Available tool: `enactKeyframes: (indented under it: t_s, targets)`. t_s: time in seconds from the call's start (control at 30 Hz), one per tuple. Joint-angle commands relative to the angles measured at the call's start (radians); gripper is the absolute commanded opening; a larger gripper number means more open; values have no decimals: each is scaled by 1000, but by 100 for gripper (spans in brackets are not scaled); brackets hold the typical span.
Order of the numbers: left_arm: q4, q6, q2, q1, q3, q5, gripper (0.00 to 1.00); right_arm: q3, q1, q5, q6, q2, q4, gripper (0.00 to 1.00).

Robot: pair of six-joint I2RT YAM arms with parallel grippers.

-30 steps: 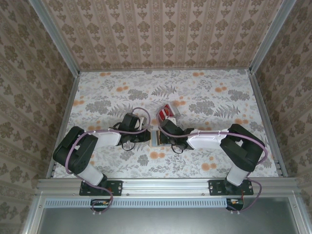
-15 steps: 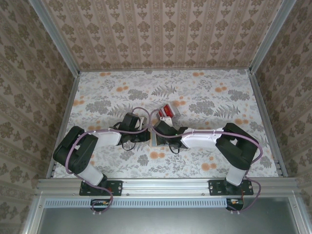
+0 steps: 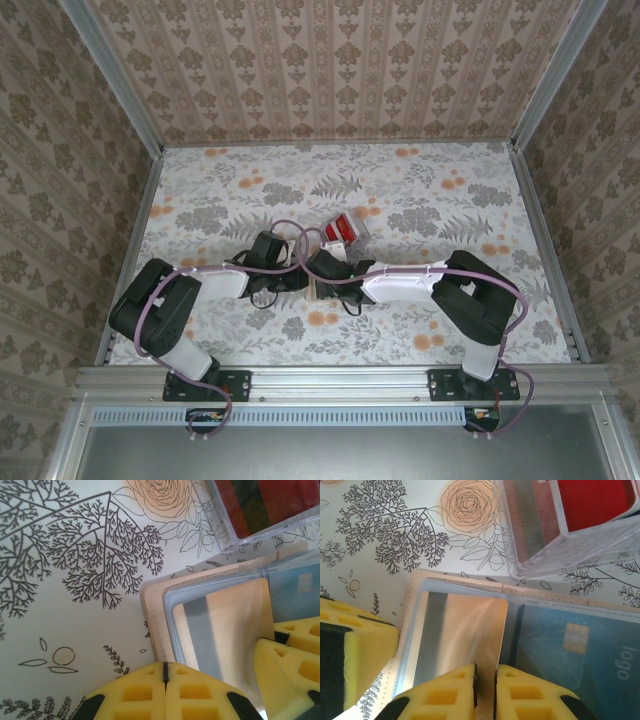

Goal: Put the credit cards into the card holder

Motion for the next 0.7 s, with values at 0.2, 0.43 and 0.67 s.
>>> enactKeyframes:
  t_s: [0.2, 0.43, 0.67]
  targets:
    - [-51, 1, -22, -37, -11, -33, 1, -80, 12, -24, -5, -122, 0, 36]
    - [-95, 16, -82, -26, -7, -64, 2, -168, -33, -12, 2, -253, 5, 39]
    - [-152, 57, -133, -18, 61, -99, 19, -309, -98, -49, 62, -365, 53, 39]
